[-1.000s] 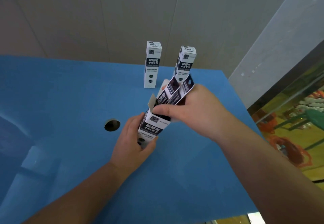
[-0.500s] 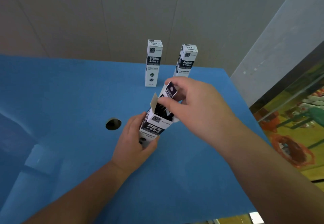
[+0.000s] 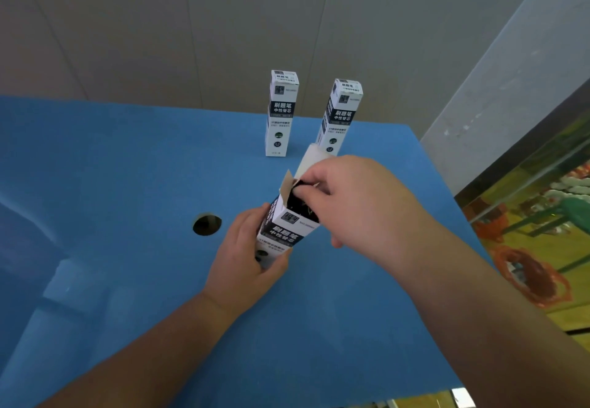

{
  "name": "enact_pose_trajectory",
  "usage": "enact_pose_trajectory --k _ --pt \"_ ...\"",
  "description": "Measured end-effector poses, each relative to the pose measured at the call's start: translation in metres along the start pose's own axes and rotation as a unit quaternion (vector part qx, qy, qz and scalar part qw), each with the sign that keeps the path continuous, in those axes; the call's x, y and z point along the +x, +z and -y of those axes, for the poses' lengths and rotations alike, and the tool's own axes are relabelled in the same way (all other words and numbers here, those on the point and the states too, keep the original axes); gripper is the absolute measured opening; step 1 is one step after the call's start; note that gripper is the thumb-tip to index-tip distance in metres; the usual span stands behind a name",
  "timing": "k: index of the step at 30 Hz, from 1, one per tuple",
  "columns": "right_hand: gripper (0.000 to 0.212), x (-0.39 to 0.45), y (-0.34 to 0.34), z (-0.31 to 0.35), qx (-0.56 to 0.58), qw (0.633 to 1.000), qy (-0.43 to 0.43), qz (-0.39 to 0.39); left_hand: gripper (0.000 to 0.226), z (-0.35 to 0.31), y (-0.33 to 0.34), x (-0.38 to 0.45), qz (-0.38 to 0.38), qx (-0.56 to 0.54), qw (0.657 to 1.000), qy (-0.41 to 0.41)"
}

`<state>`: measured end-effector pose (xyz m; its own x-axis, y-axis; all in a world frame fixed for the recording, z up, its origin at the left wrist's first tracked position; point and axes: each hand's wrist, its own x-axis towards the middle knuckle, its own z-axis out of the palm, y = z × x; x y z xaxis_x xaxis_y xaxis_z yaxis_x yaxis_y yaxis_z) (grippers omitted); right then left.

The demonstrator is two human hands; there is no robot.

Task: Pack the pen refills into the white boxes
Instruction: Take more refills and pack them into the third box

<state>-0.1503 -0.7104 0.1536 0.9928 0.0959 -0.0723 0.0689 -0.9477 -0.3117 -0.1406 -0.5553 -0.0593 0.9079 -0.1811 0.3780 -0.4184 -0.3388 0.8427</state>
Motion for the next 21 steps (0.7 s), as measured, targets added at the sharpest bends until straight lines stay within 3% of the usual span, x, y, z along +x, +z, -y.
enact_pose_trajectory --k 4,8,13,17,21 --pt "0.026 0.001 0.005 0.007 -0.075 0.997 -0.015 0.031 0.071 -0.001 0.001 0.001 -0.005 0.004 1.0 0.008" --pt "0.021 0.008 0.003 0.012 -0.073 0.995 -0.019 0.06 0.07 0.0 0.0 0.001 -0.016 0.002 1.0 0.012" --pt "0.02 0.002 -0.011 0.008 -0.043 0.999 -0.016 -0.005 0.071 0.001 0.001 0.001 -0.008 0.001 1.0 0.0" --pt "0.022 0.004 0.004 0.007 -0.103 0.994 -0.035 0.016 0.073 0.002 0.001 0.002 -0.011 -0.01 1.0 -0.024" --pt "0.019 0.0 0.007 -0.015 0.063 0.987 -0.064 -0.13 0.083 0.003 0.002 -0.001 -0.01 -0.051 0.997 -0.057"
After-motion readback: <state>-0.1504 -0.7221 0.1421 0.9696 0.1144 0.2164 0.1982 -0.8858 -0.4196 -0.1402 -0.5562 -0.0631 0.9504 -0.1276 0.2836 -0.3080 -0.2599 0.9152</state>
